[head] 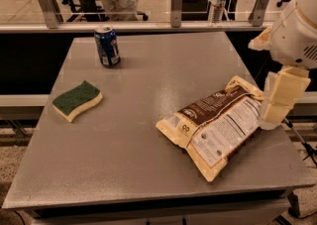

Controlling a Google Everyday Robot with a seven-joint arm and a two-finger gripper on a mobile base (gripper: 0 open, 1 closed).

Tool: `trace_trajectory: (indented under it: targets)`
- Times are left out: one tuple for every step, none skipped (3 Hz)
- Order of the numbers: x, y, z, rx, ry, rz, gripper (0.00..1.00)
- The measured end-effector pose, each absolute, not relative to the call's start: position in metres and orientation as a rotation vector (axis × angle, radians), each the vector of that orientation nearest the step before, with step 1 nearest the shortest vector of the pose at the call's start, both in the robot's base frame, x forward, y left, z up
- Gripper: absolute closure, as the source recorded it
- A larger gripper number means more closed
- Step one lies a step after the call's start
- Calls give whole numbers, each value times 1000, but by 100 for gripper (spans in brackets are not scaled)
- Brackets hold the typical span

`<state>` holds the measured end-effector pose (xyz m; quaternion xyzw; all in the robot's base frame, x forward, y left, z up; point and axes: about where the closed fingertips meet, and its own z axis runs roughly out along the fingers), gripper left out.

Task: Move brown chip bag near sponge

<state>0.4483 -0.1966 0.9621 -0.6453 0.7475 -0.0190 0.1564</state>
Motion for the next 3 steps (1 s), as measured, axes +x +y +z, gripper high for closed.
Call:
trace_trajectory:
  targets:
    - [454,-183,943,-1953,2056,-7,0]
    - [455,-176,922,-2100,1938,21,0]
    - [454,-175,905,-2232,1852,22,0]
